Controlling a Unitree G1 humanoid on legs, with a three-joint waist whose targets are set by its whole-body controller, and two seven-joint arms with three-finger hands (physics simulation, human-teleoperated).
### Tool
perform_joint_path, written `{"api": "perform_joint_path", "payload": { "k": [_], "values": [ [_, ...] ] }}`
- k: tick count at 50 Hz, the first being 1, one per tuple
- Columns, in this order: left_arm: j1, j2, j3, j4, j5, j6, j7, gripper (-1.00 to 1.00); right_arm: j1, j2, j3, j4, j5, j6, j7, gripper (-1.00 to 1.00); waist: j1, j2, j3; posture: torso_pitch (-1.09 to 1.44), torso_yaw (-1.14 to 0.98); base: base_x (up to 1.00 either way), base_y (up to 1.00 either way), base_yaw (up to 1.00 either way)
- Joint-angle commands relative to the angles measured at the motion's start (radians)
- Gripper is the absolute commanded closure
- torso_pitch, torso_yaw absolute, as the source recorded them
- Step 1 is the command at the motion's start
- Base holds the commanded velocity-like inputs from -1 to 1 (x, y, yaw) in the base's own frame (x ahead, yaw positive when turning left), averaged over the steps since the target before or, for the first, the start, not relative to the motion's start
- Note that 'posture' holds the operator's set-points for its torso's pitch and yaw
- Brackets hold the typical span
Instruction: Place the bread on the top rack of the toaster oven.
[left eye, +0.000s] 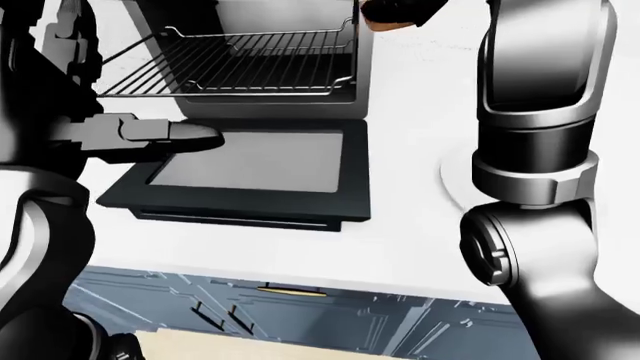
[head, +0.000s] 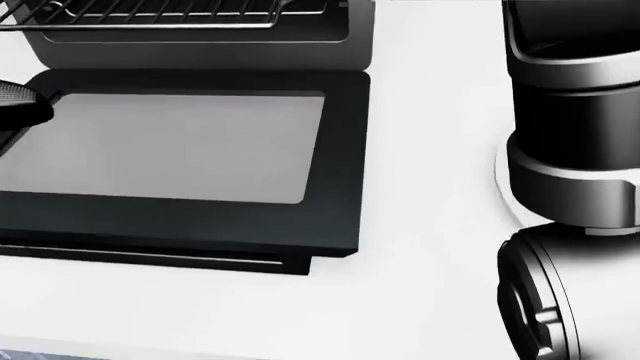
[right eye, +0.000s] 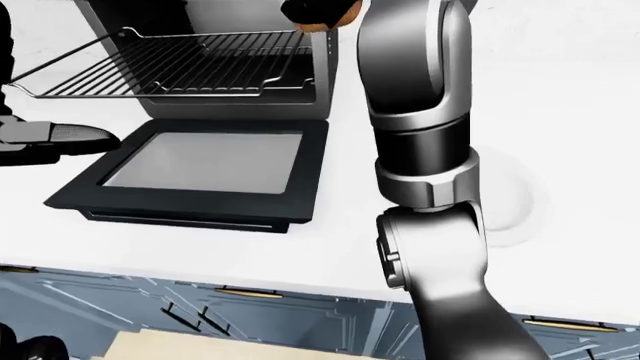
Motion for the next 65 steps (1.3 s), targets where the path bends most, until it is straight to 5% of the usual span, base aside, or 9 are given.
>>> {"api": "perform_joint_path", "payload": {
  "k": [1,24,47,65],
  "values": [
    [-0.021,0.014,0.011,-0.009,0.01,-0.028,0.0,-1.0,-0.04,-0.004,-0.003,-0.024,0.0,-0.024,-0.01,1.0,0.005,0.002,-0.028,0.0,0.39,0.0,0.0,0.0],
    [0.006,0.005,0.01,-0.013,0.036,-0.056,-0.016,-1.0,-0.06,0.071,0.009,0.09,0.056,-0.113,-0.067,1.0,0.112,0.011,-0.046,0.0,0.46,0.0,0.0,0.0],
    [0.008,-0.004,0.013,-0.017,0.067,-0.053,-0.051,-1.0,-0.157,0.095,0.009,0.511,0.158,-0.373,-0.228,1.0,0.141,0.01,-0.058,0.0,0.46,0.0,0.0,0.0],
    [0.023,-0.021,0.007,-0.015,0.1,-0.068,-0.07,-1.0,-0.189,0.101,0.011,0.627,0.172,-0.41,-0.264,1.0,0.153,0.006,-0.061,0.0,0.46,0.0,0.0,0.0]
  ]
}}
